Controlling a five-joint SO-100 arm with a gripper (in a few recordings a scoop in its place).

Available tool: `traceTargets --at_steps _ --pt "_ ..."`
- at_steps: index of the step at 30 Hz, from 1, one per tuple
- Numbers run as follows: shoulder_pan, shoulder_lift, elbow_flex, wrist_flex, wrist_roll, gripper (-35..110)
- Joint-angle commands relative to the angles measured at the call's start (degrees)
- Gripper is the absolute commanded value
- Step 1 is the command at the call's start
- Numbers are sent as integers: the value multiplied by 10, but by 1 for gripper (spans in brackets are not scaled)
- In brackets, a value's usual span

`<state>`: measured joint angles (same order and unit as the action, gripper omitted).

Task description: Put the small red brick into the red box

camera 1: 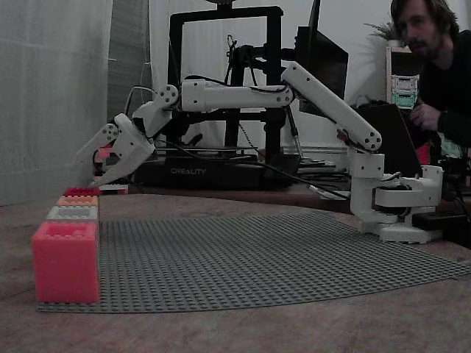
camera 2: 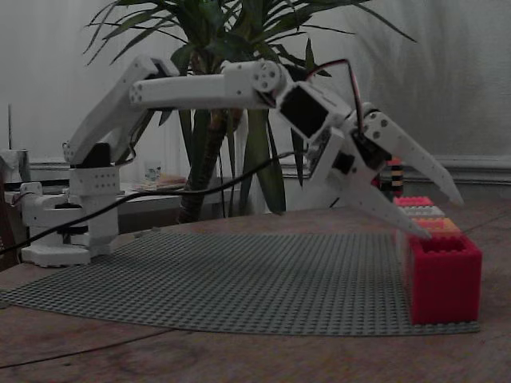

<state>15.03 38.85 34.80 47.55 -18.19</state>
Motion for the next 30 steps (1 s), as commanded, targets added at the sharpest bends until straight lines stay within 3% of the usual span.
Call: traceTargets --at_steps 1,8,18,24,30 --pt "-18 162 39 4 -4 4" --pt "-65 358 250 43 -51 0" --pt "-98 676 642 106 11 0" --pt "-120 852 874 109 -11 0" --pt "-149 1033 1041 203 21 1"
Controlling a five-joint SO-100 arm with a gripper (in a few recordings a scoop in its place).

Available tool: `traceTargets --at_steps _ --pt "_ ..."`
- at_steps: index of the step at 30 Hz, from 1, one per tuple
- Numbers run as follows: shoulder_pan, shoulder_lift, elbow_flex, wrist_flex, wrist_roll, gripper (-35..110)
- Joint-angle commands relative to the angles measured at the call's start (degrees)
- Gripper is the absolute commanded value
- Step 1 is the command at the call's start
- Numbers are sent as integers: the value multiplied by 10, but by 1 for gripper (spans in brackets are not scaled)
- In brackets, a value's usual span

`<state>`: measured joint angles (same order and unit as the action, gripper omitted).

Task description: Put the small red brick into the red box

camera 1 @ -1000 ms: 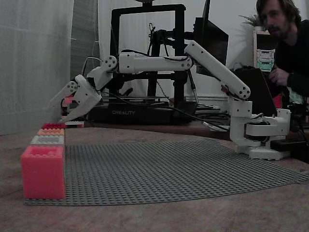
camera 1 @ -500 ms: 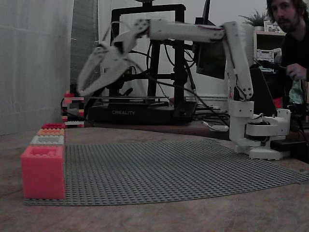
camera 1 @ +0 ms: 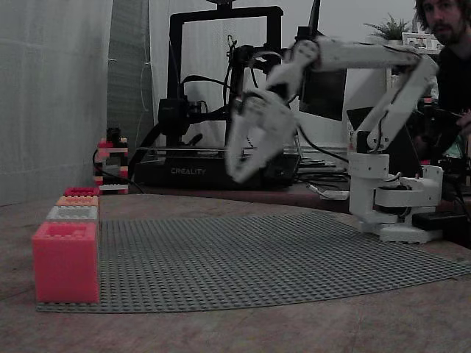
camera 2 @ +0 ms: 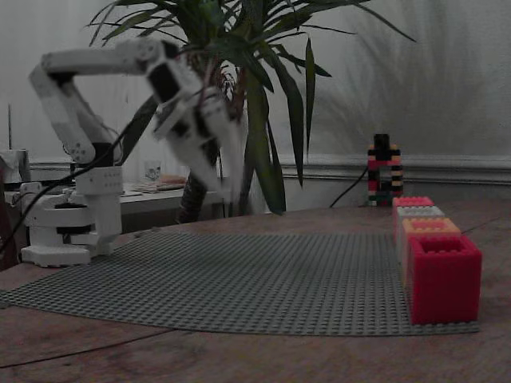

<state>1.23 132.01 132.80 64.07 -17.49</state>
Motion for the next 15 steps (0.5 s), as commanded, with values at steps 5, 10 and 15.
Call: traceTargets --at_steps 5,10,15 --pt "-19 213 133 100 21 0" --pt "-30 314 175 113 24 0" --pt "-33 396 227 113 69 0"
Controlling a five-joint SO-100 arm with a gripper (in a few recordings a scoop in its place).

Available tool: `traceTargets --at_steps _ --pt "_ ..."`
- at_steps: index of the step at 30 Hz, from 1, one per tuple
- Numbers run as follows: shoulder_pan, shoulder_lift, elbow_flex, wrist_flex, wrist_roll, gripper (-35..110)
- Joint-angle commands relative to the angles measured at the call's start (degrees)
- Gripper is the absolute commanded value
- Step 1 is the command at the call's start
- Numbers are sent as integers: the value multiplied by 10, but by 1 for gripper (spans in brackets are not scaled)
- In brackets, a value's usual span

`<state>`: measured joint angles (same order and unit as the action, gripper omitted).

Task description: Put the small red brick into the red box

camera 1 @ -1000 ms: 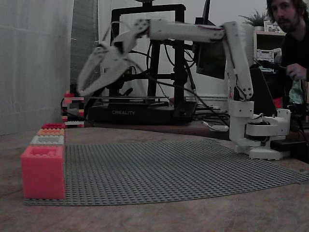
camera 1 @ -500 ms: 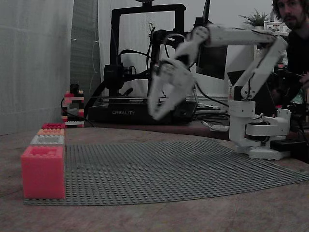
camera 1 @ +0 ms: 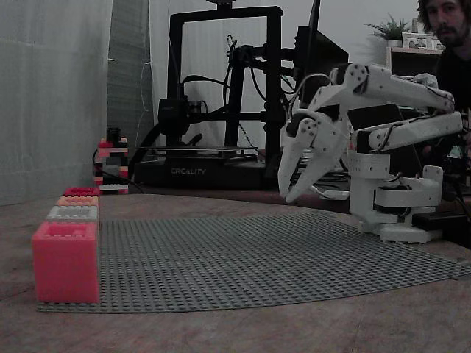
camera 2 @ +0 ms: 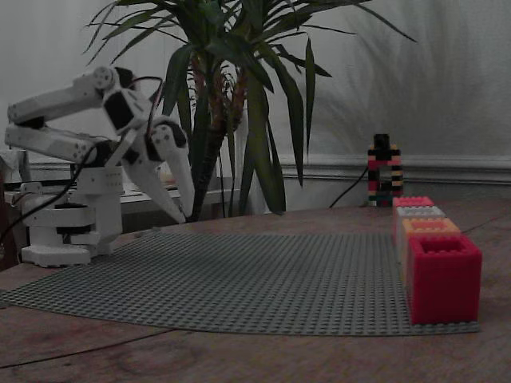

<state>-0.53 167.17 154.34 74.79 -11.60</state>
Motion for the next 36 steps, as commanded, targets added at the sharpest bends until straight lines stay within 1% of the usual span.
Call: traceTargets --at_steps 1,7,13,27,36 --pt "-15 55 19 9 15 0" --pt "-18 125 79 22 10 0" --pt "-26 173 98 54 43 0" --pt "-29 173 98 56 96 0" --pt "-25 173 98 56 100 0"
